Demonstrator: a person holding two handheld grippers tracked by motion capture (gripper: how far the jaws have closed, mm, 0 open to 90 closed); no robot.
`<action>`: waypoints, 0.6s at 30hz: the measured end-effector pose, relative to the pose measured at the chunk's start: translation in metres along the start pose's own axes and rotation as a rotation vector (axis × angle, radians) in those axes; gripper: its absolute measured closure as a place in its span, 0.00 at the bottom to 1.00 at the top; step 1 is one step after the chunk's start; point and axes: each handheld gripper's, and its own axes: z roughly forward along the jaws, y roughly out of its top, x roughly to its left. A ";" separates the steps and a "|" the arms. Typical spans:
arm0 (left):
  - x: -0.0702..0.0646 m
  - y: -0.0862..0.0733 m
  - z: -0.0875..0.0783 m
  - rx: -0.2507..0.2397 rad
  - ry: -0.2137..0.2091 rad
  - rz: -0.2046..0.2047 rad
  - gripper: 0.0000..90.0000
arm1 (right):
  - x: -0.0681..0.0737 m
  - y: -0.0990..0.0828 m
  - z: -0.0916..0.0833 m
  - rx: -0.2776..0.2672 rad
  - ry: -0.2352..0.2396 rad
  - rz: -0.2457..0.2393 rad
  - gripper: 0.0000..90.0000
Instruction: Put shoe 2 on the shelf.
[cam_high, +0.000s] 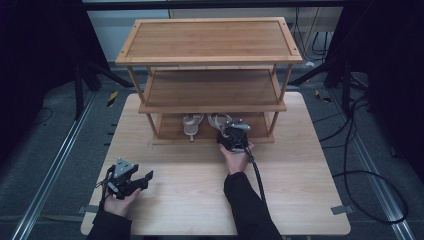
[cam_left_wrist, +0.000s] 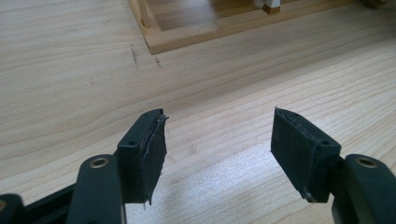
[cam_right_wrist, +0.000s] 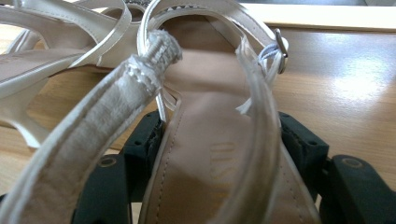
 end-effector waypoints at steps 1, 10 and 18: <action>0.001 0.000 0.000 -0.002 0.000 -0.002 0.38 | 0.001 0.000 0.001 0.002 0.000 -0.003 0.45; 0.000 0.001 0.001 0.001 -0.001 -0.005 0.38 | 0.016 0.003 0.017 0.025 -0.064 -0.033 0.45; -0.001 0.000 0.001 0.007 0.000 -0.002 0.38 | 0.010 0.002 0.018 0.028 -0.011 -0.057 0.34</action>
